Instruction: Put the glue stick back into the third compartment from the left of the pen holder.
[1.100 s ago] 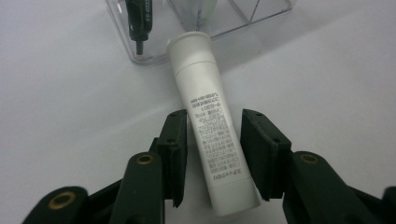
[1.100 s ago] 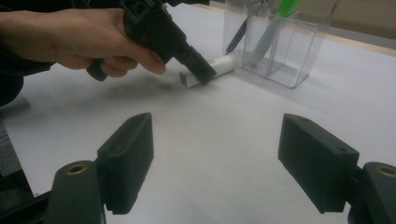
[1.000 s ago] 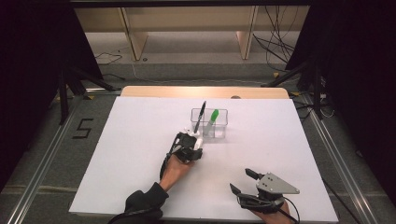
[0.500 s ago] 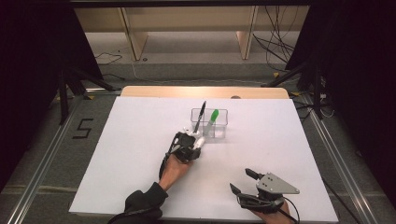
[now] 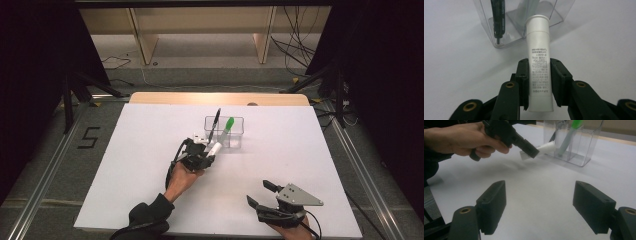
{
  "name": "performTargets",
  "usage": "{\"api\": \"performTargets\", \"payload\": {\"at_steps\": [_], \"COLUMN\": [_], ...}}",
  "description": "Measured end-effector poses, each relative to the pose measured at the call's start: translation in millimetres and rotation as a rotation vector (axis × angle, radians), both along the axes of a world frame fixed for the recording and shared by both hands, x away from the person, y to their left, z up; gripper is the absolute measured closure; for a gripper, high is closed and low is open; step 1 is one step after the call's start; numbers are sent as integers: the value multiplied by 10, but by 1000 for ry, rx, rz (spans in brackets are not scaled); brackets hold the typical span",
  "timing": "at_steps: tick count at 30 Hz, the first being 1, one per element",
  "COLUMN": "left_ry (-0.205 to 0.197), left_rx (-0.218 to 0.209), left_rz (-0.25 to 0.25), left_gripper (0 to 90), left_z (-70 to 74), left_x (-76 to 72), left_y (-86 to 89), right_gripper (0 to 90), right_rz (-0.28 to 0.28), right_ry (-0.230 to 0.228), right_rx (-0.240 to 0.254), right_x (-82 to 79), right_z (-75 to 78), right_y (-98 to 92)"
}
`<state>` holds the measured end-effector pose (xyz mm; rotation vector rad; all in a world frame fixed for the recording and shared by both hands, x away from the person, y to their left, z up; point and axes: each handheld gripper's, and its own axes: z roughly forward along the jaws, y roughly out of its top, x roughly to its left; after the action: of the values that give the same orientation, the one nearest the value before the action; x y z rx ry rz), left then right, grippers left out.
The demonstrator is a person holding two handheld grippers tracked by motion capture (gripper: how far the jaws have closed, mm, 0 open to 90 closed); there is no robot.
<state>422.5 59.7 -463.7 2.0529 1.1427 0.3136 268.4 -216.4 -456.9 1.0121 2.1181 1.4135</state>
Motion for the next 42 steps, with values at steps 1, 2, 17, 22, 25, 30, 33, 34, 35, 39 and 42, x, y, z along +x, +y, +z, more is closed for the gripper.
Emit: {"api": "performTargets", "payload": {"at_steps": [1, 2, 17, 22, 25, 30, 33, 34, 35, 39, 42], "left_ry": [-2, -2, -29, -26, -30, -37, -39, -36, -38, -41, -44], "left_rx": [-9, -15, -45, -51, -54, -66, -77, -75, -79, -87, -96], "left_rz": [-1, -5, -51, -59, -63, -65, -65, -71, -69, -79, -90], "left_gripper": [703, 703, 703, 703, 703, 703, 703, 703, 703, 703, 703], "left_z": [10, 21, 41, 32, 43, 63, 69, 73, 73, 78, 76], "left_x": [-11, -25, -166, -200, -214, -257, -280, -288, -299, -341, -383], "left_y": [4, 9, 50, 67, 75, 76, 72, 76, 72, 61, 37], "right_gripper": [276, 277, 276, 276, 276, 276, 276, 276, 276, 276, 276], "right_rz": [-2, -3, -13, -13, -11, -12, -16, -17, -20, -32, -43], "right_ry": [3, 7, 60, 67, 68, 69, 77, 79, 83, 115, 143], "right_rx": [8, 15, 100, 109, 104, 115, 121, 123, 128, 169, 201], "right_x": [2, 6, 43, 62, 55, 64, 79, 82, 87, 144, 199], "right_z": [0, 1, 5, 2, -1, 1, 6, 9, 13, 30, 46], "right_y": [-1, -5, -40, -29, -16, -14, -14, -14, -14, -32, -39]}}
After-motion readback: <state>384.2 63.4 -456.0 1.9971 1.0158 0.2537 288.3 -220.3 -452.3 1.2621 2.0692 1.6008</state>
